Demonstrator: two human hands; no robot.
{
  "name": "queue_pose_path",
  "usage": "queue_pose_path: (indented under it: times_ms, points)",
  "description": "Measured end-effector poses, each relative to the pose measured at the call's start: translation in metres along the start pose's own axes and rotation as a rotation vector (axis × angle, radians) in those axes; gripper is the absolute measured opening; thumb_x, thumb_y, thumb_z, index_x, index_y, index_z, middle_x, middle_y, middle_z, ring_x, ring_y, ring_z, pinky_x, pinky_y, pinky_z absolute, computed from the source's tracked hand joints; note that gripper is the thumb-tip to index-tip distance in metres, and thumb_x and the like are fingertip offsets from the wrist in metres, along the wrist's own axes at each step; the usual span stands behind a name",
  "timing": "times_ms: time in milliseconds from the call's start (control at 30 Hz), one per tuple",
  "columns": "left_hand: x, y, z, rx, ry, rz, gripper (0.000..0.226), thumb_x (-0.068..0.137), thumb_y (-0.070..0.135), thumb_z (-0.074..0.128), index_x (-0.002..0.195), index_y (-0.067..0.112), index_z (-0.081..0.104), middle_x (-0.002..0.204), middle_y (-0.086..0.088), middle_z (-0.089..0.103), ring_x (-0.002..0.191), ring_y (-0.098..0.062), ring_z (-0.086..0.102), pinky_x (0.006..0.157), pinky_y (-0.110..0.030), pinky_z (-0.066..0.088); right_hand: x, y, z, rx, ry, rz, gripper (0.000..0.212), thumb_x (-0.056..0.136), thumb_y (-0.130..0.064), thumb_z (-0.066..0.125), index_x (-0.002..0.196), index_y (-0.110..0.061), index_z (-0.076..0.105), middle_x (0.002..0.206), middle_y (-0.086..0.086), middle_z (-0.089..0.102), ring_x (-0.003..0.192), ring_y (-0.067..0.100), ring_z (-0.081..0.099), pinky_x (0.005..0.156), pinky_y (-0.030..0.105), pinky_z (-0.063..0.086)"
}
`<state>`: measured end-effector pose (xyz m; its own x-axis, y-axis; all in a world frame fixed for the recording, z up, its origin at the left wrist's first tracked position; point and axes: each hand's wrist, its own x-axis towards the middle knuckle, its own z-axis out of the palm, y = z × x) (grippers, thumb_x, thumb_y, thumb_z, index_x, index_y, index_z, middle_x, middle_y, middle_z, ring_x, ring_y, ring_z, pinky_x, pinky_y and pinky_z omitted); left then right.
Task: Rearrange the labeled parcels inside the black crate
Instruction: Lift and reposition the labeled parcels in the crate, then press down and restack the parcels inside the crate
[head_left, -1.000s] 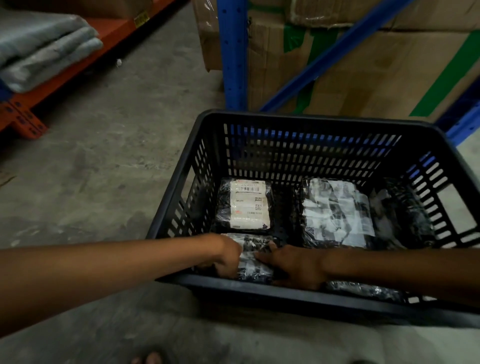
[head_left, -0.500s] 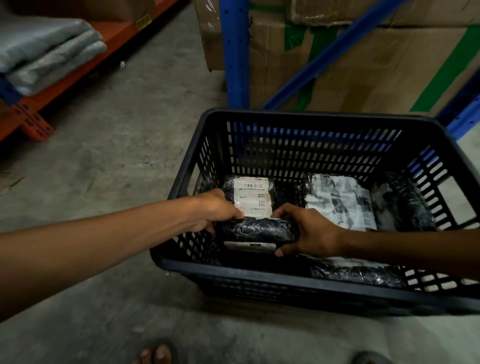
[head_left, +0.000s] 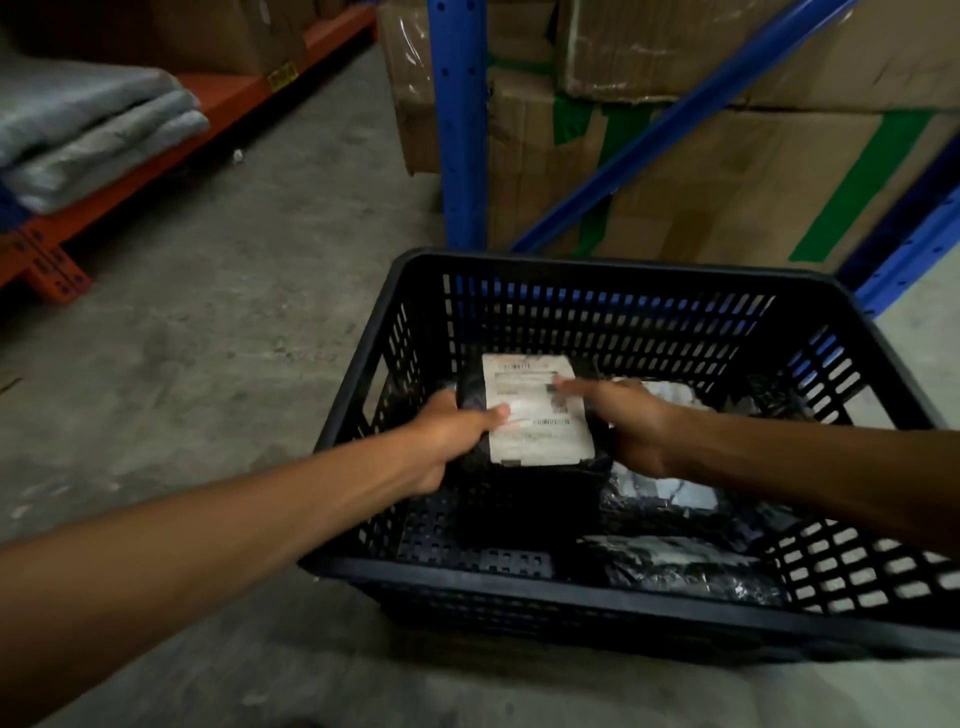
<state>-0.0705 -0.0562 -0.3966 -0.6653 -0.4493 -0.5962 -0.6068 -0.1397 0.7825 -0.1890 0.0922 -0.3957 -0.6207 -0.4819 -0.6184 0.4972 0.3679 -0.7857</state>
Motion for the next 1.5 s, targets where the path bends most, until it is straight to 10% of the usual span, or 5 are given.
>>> queue_pose_path:
  times_ms: [700, 833, 1000, 1133, 1500]
  points:
    - [0.078, 0.003, 0.005, 0.337, 0.298, -0.165, 0.043, 0.089, 0.000, 0.054, 0.132, 0.003, 0.059, 0.129, -0.015, 0.065, 0.113, -0.029, 0.066, 0.092, -0.034, 0.057, 0.113, 0.033, 0.039, -0.299, -0.218, -0.072, 0.068, 0.089, -0.022, 0.069, 0.146, -0.013, 0.033, 0.140, 0.012, 0.056, 0.122, 0.030, 0.059, 0.103, 0.048, 0.049]
    - [0.062, 0.009, 0.030, 0.542, 0.365, -0.166, 0.087, 0.088, 0.024, 0.064, 0.158, 0.007, 0.015, 0.164, -0.021, 0.013, 0.152, -0.037, 0.017, 0.122, -0.048, 0.021, 0.084, -0.002, 0.018, -0.735, -0.072, -0.156, 0.060, 0.089, -0.026, 0.064, 0.143, -0.011, 0.043, 0.137, 0.010, 0.058, 0.121, 0.028, 0.059, 0.100, 0.036, 0.049]
    - [0.016, 0.005, 0.088, 1.054, 0.130, 0.247, 0.105, 0.090, 0.034, 0.059, 0.156, 0.006, -0.018, 0.158, -0.018, -0.039, 0.148, -0.034, -0.033, 0.125, -0.043, -0.009, 0.004, -0.016, -0.057, -1.338, 0.070, -0.430, 0.080, 0.098, -0.024, 0.050, 0.156, -0.005, -0.001, 0.140, 0.022, 0.054, 0.120, 0.035, 0.057, 0.094, 0.037, 0.048]
    - [0.015, -0.004, 0.129, 1.314, -0.272, 0.432, 0.114, 0.088, 0.039, 0.062, 0.154, 0.003, -0.023, 0.160, -0.015, -0.035, 0.148, -0.029, -0.033, 0.124, -0.040, -0.009, -0.028, 0.013, -0.112, -1.701, -0.106, -0.249, 0.098, 0.092, -0.037, 0.055, 0.154, -0.003, -0.013, 0.164, 0.016, -0.012, 0.153, 0.029, -0.001, 0.121, 0.038, 0.019]
    - [0.032, -0.030, 0.156, 1.555, -0.013, 0.757, 0.093, 0.094, 0.001, 0.050, 0.151, -0.006, -0.023, 0.157, -0.025, -0.035, 0.147, -0.039, -0.030, 0.125, -0.049, -0.005, -0.003, 0.091, -0.122, -1.878, 0.188, -0.581, 0.075, 0.095, -0.011, 0.036, 0.147, 0.006, -0.017, 0.157, 0.030, -0.019, 0.147, 0.045, -0.014, 0.121, 0.052, 0.010]
